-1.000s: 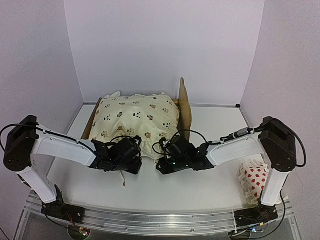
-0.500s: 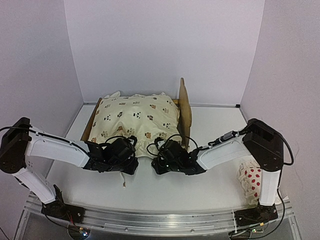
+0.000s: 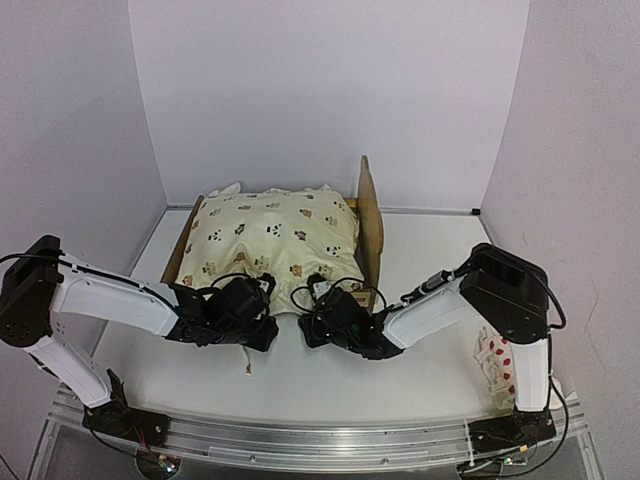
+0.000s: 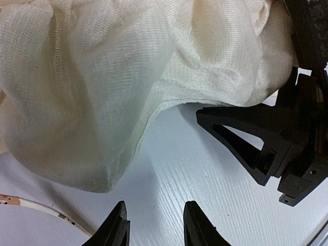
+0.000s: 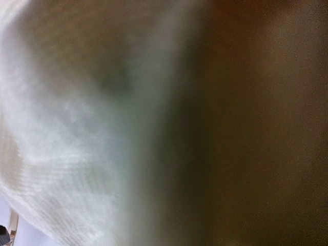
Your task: Set up the pet bed
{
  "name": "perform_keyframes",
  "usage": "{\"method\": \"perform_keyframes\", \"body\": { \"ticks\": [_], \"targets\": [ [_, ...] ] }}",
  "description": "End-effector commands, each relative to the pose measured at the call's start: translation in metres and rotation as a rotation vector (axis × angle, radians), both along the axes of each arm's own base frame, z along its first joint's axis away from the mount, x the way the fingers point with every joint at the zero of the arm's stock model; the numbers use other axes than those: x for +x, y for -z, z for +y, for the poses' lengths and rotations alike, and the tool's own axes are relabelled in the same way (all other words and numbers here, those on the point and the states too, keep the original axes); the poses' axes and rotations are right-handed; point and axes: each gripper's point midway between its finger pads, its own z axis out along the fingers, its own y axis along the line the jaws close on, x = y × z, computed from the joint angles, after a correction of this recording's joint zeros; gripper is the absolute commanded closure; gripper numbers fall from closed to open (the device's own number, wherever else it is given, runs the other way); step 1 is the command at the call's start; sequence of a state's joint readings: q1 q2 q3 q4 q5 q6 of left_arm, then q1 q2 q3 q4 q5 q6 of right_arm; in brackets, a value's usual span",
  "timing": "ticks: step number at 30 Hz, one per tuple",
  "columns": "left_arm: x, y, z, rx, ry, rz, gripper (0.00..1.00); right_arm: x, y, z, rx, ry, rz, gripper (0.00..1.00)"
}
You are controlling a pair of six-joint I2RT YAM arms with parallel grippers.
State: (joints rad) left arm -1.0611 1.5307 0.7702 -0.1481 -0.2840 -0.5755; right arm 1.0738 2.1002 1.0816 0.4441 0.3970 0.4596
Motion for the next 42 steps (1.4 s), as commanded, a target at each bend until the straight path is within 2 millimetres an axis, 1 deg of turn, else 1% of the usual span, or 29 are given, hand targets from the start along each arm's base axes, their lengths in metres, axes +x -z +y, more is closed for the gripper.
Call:
{"method": "perform_keyframes", "body": {
  "ticks": [1,4,6,10,12,14,15,17,19,20,23,26,30,33,35,38,42],
  "targets": [
    [0.001,-0.011,-0.004,-0.047,0.01,-0.017,0.63,0.011,-0.006,-0.001,-0.011,0.063,-0.125,0.62],
    [0.0,-0.012,-0.004,-0.052,0.013,-0.014,0.64,0.013,0.002,-0.003,-0.031,0.075,-0.155,0.68],
    [0.0,-0.011,-0.003,-0.052,0.014,-0.013,0.64,0.015,0.005,-0.005,-0.04,0.086,-0.17,0.76],
    [-0.001,-0.013,-0.003,-0.057,0.012,-0.012,0.65,0.016,0.01,-0.01,-0.054,0.106,-0.181,0.94],
    [-0.002,-0.014,-0.002,-0.061,0.013,-0.012,0.65,0.014,0.011,-0.012,-0.058,0.092,-0.18,0.99],
    [-0.003,-0.017,-0.004,-0.071,0.03,-0.015,0.66,0.008,0.006,-0.012,-0.051,0.058,-0.173,1.0],
    [-0.004,-0.019,-0.005,-0.08,0.04,-0.019,0.66,0.002,0.007,-0.011,-0.052,0.019,-0.159,1.0],
    [-0.007,-0.022,-0.007,-0.089,0.067,-0.021,0.66,-0.011,-0.002,-0.007,-0.03,-0.065,-0.14,1.0],
    [-0.011,-0.025,-0.011,-0.106,0.105,-0.021,0.66,-0.026,-0.009,-0.007,-0.02,-0.149,-0.118,1.0],
    [-0.012,-0.026,-0.013,-0.111,0.121,-0.023,0.66,-0.034,-0.008,-0.008,-0.02,-0.19,-0.097,1.0],
    [-0.015,-0.027,-0.018,-0.121,0.156,-0.021,0.66,-0.052,-0.014,-0.007,-0.012,-0.281,-0.053,1.0],
    [-0.017,-0.028,-0.024,-0.13,0.193,-0.018,0.66,-0.063,-0.015,-0.008,-0.025,-0.334,-0.003,1.0],
    [-0.017,-0.025,-0.033,-0.134,0.224,-0.016,0.66,-0.069,-0.01,-0.012,-0.046,-0.359,0.035,0.95],
    [-0.018,-0.023,-0.04,-0.13,0.265,-0.023,0.64,-0.071,-0.009,-0.013,-0.052,-0.375,0.039,0.98],
    [-0.018,-0.024,-0.046,-0.136,0.311,-0.05,0.6,-0.072,-0.009,-0.012,-0.054,-0.388,0.041,1.0],
    [-0.02,-0.019,-0.048,-0.091,0.393,-0.09,0.55,-0.072,-0.009,-0.011,-0.058,-0.411,0.057,1.0],
    [-0.011,-0.007,-0.049,-0.006,0.434,-0.146,0.55,-0.073,-0.01,-0.013,-0.045,-0.433,0.085,1.0]
  ]
}}
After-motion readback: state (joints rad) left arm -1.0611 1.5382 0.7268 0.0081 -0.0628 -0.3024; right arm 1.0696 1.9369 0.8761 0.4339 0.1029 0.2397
